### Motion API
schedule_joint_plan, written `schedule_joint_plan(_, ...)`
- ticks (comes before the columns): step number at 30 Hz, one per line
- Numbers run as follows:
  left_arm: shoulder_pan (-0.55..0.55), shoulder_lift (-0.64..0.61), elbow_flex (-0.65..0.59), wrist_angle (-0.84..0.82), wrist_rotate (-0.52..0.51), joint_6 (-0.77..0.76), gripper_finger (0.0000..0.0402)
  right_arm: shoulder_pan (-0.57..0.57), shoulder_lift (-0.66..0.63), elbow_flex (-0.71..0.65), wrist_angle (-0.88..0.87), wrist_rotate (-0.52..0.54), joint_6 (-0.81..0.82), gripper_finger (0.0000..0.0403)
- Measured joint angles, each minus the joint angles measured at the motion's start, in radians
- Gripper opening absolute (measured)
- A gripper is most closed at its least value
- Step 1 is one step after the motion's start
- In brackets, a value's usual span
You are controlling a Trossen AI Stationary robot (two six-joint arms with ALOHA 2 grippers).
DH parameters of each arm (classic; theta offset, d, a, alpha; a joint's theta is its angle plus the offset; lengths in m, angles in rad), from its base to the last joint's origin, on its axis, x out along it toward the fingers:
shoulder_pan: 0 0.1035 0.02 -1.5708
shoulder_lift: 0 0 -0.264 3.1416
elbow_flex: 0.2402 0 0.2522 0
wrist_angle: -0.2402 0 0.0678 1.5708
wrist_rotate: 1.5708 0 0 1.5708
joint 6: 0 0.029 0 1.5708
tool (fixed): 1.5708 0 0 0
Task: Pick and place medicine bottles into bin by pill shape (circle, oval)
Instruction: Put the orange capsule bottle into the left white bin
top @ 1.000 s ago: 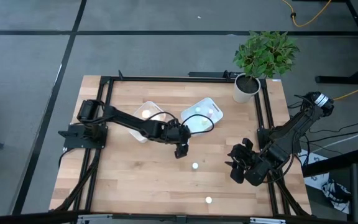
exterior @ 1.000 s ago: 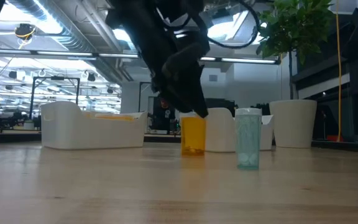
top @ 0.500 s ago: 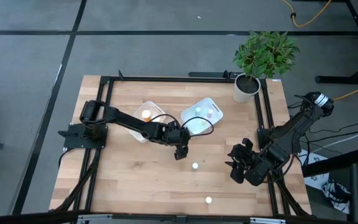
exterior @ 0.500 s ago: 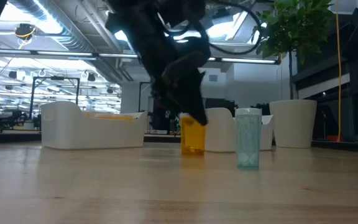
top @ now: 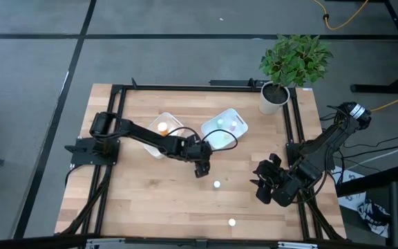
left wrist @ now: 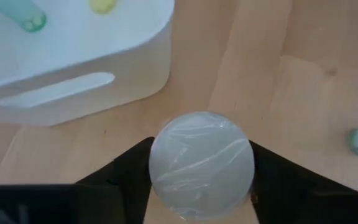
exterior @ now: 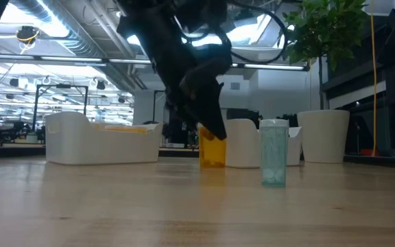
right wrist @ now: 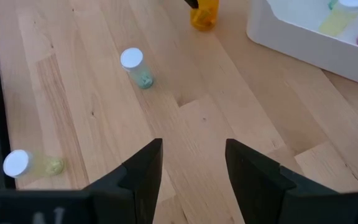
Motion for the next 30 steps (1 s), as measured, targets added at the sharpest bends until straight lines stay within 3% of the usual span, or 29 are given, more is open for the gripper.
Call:
schedule_joint_plan(3, -0.001, -0.047, 0.0, -0.029, 0.015, -0.013, 0.0183, 0.0, 0.0, 0.0, 0.0, 0.0, 0.0, 0.0177)
schedule_joint_plan(12, -0.001, -0.276, 0.0, -0.342, -0.015, -0.021, 0.0183, 0.0, 0.0, 0.0, 0.001, 0.0, 0.002, 0.0177)
schedule_joint_plan(20, -0.013, -0.403, -0.036, -0.602, -0.082, -0.09, 0.0183, 0.0, 0.0, 0.0, 0.012, 0.0, 0.003, 0.0177)
schedule_joint_plan(24, -0.014, -0.489, -0.138, -0.601, -0.091, -0.139, 0.0183, 0.0, 0.0, 0.0, 0.014, 0.001, 0.003, 0.0177)
schedule_joint_plan(30, 0.025, -0.637, -0.338, -0.438, -0.097, -0.149, 0.0183, 0.0, 0.0, 0.0, 0.019, 0.006, 0.003, 0.0177)
